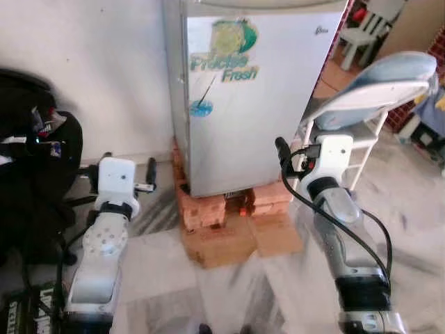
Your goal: Restocking fridge
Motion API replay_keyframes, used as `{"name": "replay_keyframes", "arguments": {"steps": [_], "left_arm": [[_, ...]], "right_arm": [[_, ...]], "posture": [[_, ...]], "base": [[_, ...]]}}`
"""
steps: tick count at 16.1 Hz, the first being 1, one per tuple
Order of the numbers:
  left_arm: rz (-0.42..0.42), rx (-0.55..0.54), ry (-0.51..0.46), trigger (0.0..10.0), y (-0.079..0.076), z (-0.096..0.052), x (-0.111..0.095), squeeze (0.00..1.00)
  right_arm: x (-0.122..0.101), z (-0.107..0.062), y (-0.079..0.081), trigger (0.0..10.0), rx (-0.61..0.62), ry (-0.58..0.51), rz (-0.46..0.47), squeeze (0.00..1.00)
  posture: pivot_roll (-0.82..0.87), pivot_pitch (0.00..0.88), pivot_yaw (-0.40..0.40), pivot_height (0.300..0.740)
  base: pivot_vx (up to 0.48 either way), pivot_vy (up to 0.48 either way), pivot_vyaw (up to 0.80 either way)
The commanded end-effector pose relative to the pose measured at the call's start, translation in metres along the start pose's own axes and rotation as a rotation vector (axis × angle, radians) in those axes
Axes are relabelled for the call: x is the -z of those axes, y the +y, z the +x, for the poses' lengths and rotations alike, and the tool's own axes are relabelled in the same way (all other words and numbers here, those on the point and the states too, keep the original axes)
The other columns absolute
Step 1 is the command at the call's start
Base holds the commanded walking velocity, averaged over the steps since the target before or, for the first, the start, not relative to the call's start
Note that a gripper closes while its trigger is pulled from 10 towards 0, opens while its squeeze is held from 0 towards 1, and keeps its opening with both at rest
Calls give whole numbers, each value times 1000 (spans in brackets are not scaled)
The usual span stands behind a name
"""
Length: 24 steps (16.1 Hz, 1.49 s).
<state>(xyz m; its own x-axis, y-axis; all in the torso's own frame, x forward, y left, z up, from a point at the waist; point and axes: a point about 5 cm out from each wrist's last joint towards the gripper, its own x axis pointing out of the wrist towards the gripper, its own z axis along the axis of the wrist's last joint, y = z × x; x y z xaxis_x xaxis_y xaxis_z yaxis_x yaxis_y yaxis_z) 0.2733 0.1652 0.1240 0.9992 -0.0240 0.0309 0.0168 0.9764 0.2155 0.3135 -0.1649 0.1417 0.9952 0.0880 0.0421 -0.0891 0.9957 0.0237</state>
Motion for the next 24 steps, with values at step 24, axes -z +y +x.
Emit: {"name": "replay_keyframes", "arguments": {"steps": [24], "left_arm": [[-65, -50, 20, 10000, 1, -4, -1, 0]], "right_arm": [[-4, 8, -1, 10000, 35, -9, -19, 0]], "posture": [[169, 49, -44, 740]], "base": [[159, 344, -427]]}}
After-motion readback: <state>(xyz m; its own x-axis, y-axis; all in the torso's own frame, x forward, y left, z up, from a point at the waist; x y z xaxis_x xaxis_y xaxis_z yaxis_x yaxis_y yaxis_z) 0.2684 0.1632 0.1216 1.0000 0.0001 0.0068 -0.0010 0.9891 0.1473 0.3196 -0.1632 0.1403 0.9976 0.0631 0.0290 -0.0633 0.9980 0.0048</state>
